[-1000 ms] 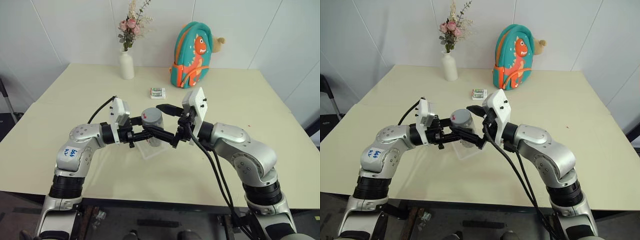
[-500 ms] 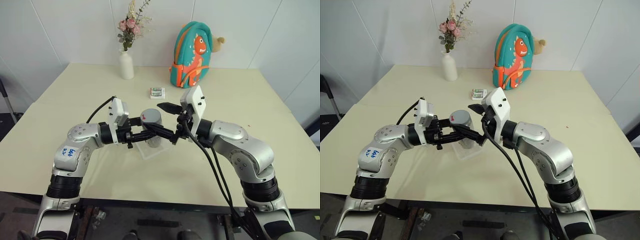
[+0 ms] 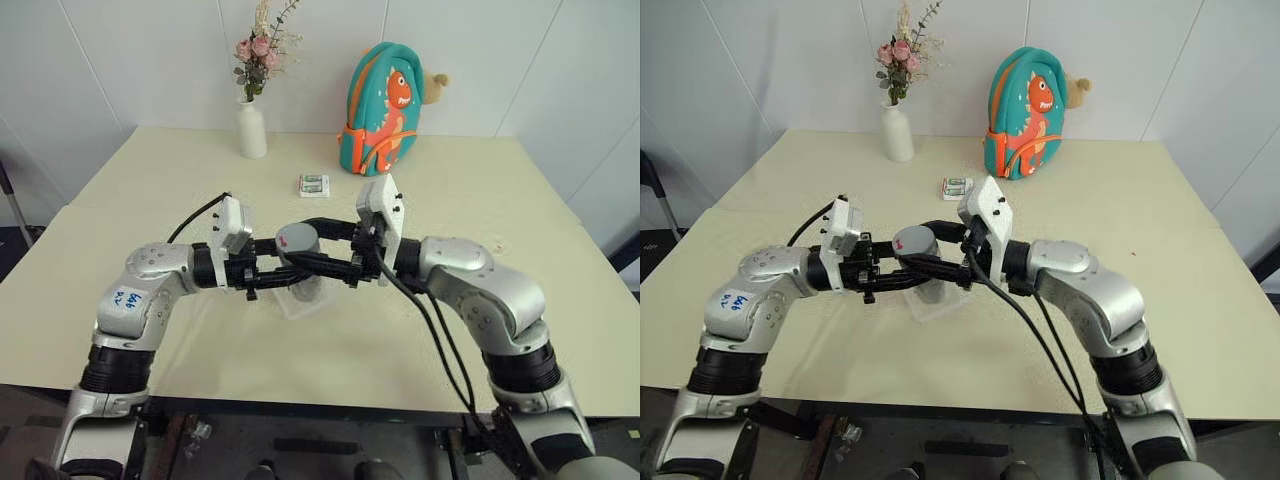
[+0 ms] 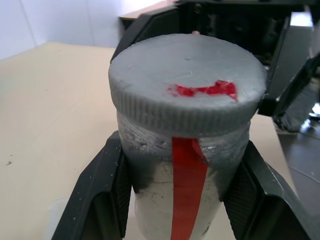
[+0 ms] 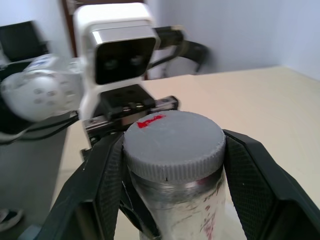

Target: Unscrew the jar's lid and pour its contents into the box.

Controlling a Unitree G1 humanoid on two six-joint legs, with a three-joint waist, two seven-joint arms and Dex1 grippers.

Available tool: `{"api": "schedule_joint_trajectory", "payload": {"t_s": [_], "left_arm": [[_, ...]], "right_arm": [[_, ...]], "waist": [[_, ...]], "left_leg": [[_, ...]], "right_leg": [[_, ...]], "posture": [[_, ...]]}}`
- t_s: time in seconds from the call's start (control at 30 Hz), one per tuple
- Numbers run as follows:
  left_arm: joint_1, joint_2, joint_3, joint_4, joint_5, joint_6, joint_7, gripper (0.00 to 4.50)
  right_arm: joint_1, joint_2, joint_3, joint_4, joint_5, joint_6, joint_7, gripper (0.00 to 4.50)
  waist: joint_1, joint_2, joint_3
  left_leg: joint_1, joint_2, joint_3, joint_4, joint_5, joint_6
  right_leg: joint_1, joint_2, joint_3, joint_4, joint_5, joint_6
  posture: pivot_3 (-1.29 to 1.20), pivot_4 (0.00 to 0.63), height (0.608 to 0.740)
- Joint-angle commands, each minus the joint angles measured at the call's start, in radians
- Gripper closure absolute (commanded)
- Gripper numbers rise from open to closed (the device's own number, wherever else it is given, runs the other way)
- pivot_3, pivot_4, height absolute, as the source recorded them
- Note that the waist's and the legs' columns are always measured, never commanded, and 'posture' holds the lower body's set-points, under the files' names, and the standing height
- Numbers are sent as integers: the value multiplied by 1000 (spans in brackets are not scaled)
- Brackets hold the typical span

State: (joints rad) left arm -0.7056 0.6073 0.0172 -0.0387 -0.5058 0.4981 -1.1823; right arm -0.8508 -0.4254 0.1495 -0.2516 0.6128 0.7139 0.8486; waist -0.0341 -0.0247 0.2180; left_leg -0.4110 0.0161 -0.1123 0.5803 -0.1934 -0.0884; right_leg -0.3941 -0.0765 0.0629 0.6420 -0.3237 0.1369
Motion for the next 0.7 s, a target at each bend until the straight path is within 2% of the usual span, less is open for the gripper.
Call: {"api": "schedule_joint_trajectory", "payload": {"t_s": [0.03, 0.1, 0.2, 0.53, 0.7], "left_arm": [[-50, 43, -33, -5, -120, 69, -213, 2444], [-80, 44, -42, 8, -131, 74, -251, 2444], [-102, 39, -44, 30, -112, 45, -270, 2444], [-71, 26, 15, 18, -125, 22, -193, 2444], [-65, 24, 23, 9, -138, 25, -177, 2444]], "right_arm": [[-80, -75, -22, 58, 62, -20, 230, 1961], [-107, -96, -17, 94, 87, -16, 322, 1961], [-129, -109, -9, 134, 87, -19, 384, 1961], [-109, -101, -23, 147, 75, -28, 382, 1961], [-108, -88, -44, 140, 105, 10, 347, 202]], "waist": [[0, 0, 0], [0, 0, 0], [-3, 0, 0], [-7, 0, 0], [-8, 0, 0]], "left_leg": [[0, 0, 0, 0, 0, 0], [0, 0, 0, -1, 0, 0], [-1, 0, 0, -1, 0, 0], [-2, 0, 0, -2, 0, 0], [-2, 0, 0, -1, 0, 0]], "right_leg": [[0, 0, 0, -1, 0, 0], [0, 0, 0, -2, 0, 0], [0, 0, 0, -3, 0, 0], [-1, 0, 0, -4, 0, 1], [-1, 0, 0, -3, 0, 1]], "posture": [[0, 150, 740], [0, 150, 740], [0, 150, 740], [0, 150, 740], [0, 150, 740]]}}
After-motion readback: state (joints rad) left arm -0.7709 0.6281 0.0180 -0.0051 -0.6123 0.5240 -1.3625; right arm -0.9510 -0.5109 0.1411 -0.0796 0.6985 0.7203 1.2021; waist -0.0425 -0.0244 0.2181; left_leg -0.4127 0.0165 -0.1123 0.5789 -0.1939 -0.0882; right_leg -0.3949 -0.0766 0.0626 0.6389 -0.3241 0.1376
